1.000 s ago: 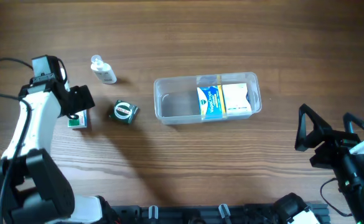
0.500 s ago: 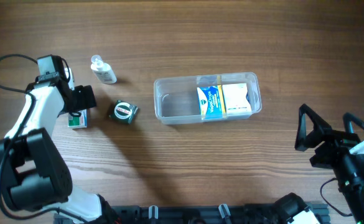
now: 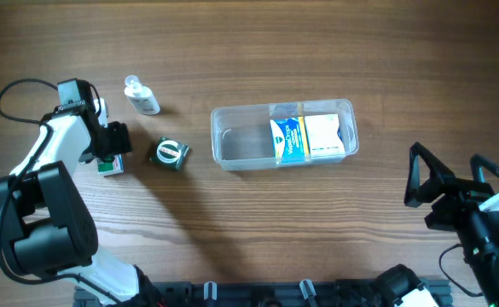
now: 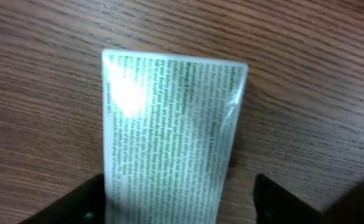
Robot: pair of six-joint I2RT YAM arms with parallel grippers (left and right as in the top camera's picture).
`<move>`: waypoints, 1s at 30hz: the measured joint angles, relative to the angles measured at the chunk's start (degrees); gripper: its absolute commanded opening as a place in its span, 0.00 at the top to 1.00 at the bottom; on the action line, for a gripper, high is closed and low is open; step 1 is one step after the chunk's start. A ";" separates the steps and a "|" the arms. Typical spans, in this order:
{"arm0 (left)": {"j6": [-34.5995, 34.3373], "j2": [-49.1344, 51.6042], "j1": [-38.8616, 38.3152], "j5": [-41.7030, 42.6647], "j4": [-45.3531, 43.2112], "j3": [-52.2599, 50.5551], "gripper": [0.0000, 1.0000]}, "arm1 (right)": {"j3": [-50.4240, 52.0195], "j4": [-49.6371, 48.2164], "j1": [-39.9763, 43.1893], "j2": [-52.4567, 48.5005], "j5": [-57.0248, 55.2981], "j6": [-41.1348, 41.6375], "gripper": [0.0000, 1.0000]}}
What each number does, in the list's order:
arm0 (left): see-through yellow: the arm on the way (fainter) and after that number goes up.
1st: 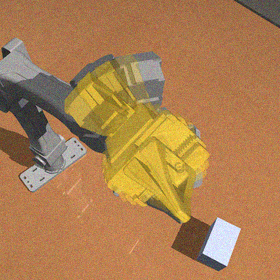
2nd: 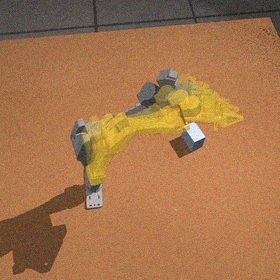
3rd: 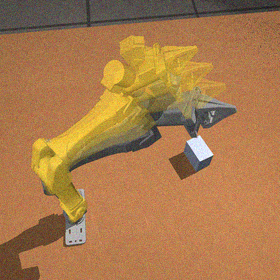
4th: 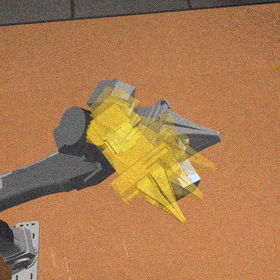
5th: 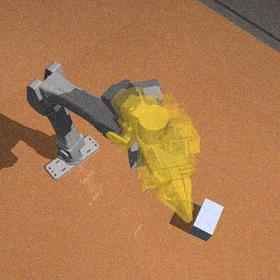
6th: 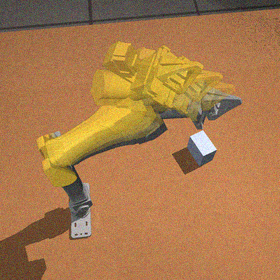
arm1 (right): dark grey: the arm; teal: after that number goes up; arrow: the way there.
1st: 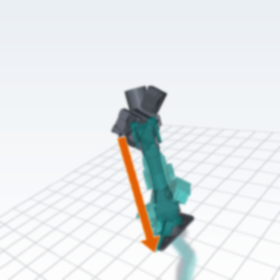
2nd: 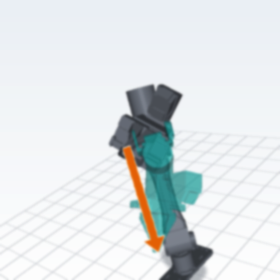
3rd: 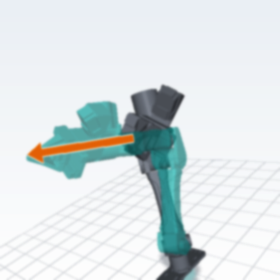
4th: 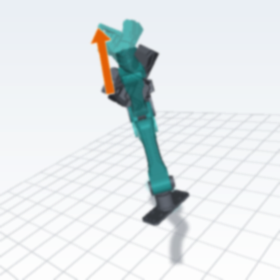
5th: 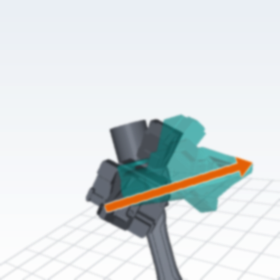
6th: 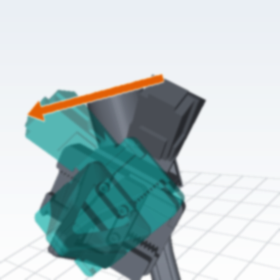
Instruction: Pack container
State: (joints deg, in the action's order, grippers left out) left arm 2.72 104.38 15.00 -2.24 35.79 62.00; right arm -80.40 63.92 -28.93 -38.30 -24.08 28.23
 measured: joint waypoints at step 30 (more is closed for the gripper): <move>-4.94 -8.17 0.00 1.33 15.12 7.98 0.57 | 0.00 0.00 0.00 0.00 0.00 0.00 0.00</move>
State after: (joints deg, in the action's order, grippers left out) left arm -2.22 96.20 15.00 -0.91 50.92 69.97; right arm -80.40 63.92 -28.93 -38.30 -24.08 28.23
